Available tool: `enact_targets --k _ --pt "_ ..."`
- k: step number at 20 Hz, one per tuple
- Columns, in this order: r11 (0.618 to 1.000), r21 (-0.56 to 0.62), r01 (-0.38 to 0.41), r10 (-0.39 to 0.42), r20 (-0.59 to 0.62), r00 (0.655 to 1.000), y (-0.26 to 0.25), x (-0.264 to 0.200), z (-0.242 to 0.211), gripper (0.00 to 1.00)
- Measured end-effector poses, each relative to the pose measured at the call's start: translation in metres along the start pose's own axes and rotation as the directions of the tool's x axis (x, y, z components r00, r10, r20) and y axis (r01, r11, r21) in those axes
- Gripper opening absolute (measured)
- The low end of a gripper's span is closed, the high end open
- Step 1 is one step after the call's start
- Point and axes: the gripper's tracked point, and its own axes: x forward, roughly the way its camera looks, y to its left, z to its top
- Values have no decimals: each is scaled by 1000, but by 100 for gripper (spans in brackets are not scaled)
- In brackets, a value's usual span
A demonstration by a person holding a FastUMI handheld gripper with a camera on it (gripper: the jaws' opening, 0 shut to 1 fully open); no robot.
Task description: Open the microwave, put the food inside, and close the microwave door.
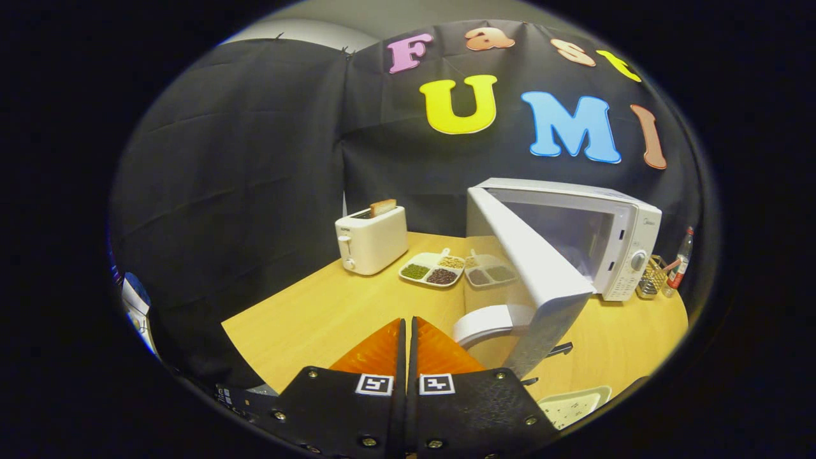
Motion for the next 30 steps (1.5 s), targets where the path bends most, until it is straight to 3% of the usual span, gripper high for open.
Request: enact_targets --k 8,30 --pt "988 76 137 -137 -7 991 -90 -3 7 1" --pt "929 164 332 -334 -16 942 -246 57 40 1"
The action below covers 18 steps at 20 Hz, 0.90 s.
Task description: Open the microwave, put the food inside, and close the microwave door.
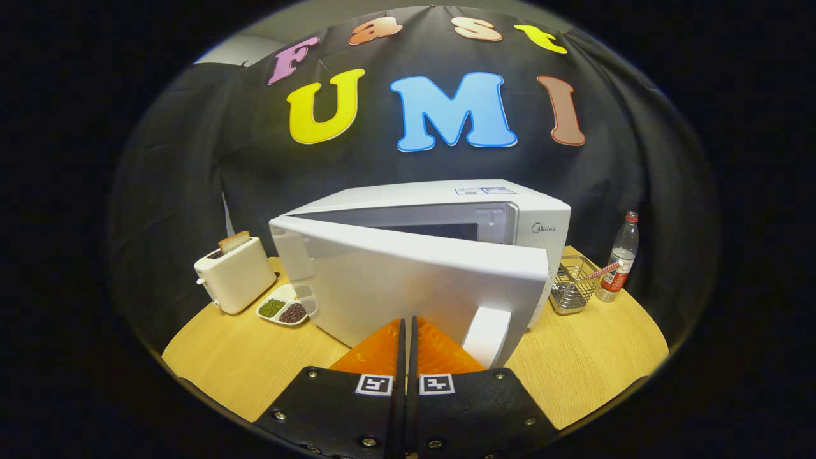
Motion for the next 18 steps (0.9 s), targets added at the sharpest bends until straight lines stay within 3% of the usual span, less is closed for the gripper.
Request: enact_targets --k 8,18 --pt "994 34 99 -100 19 995 -37 50 21 1" --pt "986 63 153 -156 45 987 -55 79 28 1"
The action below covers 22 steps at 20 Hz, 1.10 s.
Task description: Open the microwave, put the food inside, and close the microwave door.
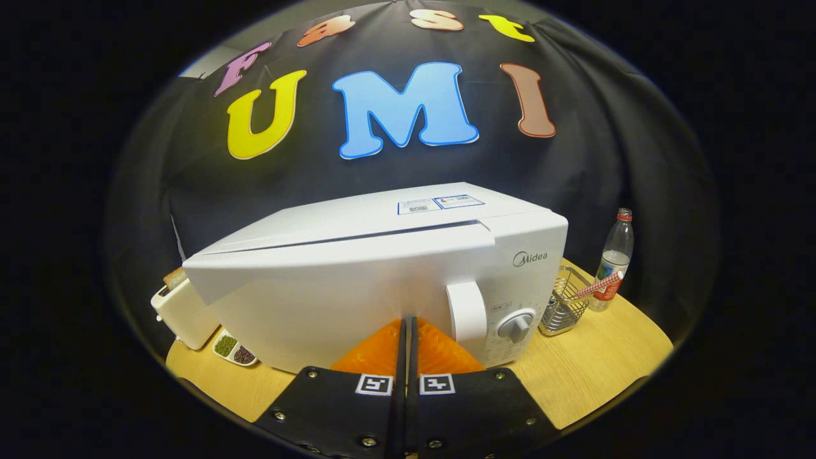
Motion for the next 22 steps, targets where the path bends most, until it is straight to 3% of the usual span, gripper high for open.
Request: enact_targets --k 8,15,22 --pt "1000 -22 -1 1 -7 1000 7 -3 -2 2" --pt "995 -99 -19 29 105 994 19 -68 24 2" --pt "996 -91 -13 31 193 981 22 -144 43 2"
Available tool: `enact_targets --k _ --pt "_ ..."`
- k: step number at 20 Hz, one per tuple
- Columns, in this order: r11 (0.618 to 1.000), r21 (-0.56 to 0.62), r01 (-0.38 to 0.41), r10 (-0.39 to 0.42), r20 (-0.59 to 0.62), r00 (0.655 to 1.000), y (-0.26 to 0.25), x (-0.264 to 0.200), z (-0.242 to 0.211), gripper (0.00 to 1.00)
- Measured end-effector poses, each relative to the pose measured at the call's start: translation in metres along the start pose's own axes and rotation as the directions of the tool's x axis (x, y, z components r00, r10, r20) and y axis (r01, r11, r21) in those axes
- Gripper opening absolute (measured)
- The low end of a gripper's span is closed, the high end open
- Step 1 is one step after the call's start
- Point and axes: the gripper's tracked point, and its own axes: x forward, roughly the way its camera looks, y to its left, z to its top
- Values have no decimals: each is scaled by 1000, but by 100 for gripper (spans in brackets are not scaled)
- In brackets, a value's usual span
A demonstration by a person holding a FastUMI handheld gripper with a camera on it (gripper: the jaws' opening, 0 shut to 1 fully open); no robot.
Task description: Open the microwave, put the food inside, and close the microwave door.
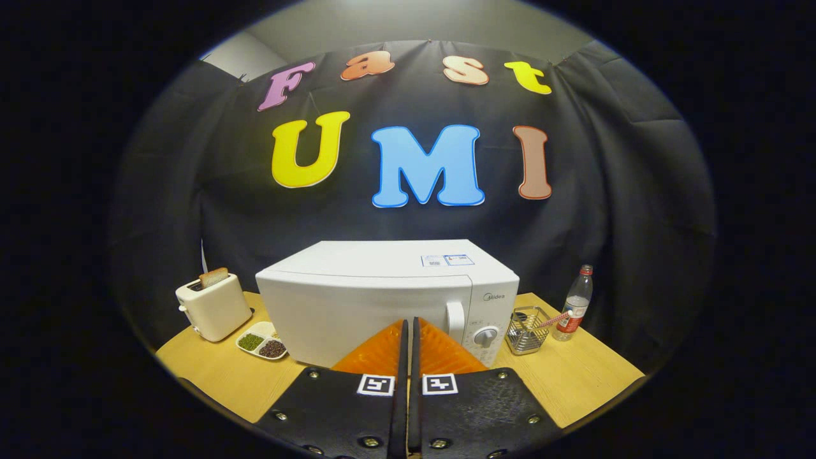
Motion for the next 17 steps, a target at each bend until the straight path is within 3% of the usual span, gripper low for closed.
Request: enact_targets --k 8,10,13,14,17 --pt "1000 20 8 -9 43 999 2 -66 15 2" --pt "999 28 -20 19 53 998 11 -80 17 10" --pt "1000 16 -16 15 86 996 13 -95 25 87" --pt "1000 8 4 -5 99 995 11 -97 28 94" --pt "1000 16 12 -14 114 993 16 -106 33 96"
